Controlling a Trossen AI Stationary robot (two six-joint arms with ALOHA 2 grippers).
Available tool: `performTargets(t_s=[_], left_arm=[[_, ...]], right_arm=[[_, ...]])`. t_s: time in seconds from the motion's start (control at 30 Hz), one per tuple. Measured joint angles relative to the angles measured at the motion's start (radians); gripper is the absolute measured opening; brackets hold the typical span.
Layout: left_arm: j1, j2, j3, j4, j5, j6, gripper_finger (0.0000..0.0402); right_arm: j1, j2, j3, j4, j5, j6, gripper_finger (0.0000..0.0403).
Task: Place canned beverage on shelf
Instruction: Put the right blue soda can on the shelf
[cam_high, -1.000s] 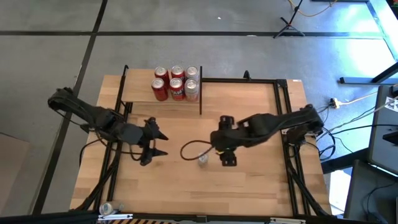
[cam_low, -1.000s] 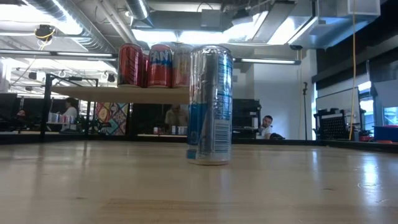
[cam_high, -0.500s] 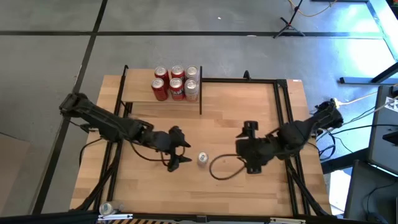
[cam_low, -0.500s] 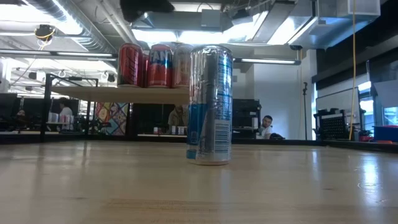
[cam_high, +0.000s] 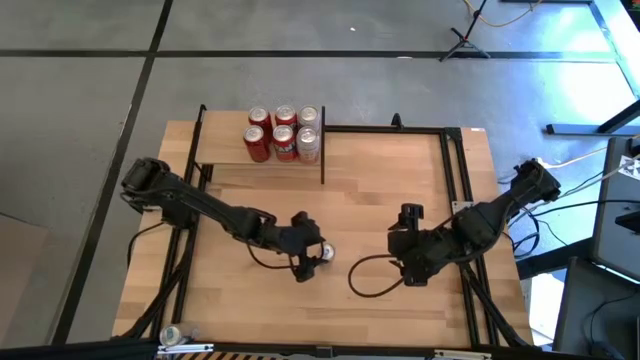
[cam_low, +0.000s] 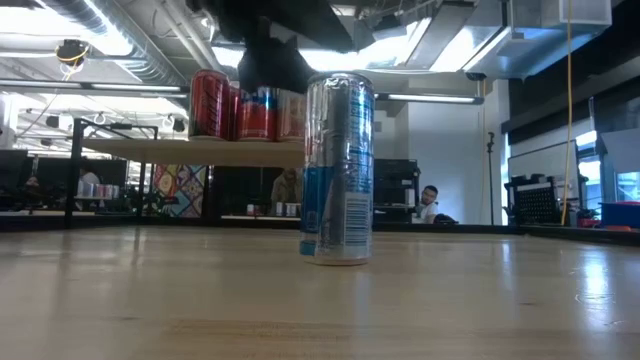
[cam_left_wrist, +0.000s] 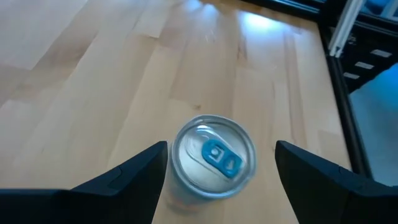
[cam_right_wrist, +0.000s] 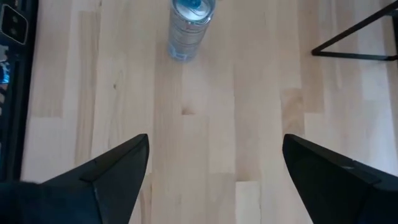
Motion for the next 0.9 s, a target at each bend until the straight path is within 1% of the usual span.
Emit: performTargets(t_s=[0.17,0.43,0.53,0.7,0.9], left_arm=[[0.000,0.036,0.000,0.014,-0.019,-0.001,0.0286],[0.000,0.073,0.000,0.019,-0.068,0.009,0.0282],[0.000,0.073,0.000,0.018,-0.087,0.011,0.0261],[0.002,0.073,0.000,0.017,-0.108,0.021,0.0193],[0.002,0.048,-0.001,-0.004,-0.101,0.016,0.0188]], right_arm=[[0.003,0.000,0.000,0.010,0.019,-0.005,0.0358],[0.003,0.000,0.000,0.010,0.020,-0.008,0.0358],[0.003,0.000,0.000,0.010,0.021,-0.008,0.0358],[0.003,0.000,0.000,0.010,0.038,-0.007,0.0358],[0.003,0.000,0.000,0.011,0.050,-0.004,0.0358]])
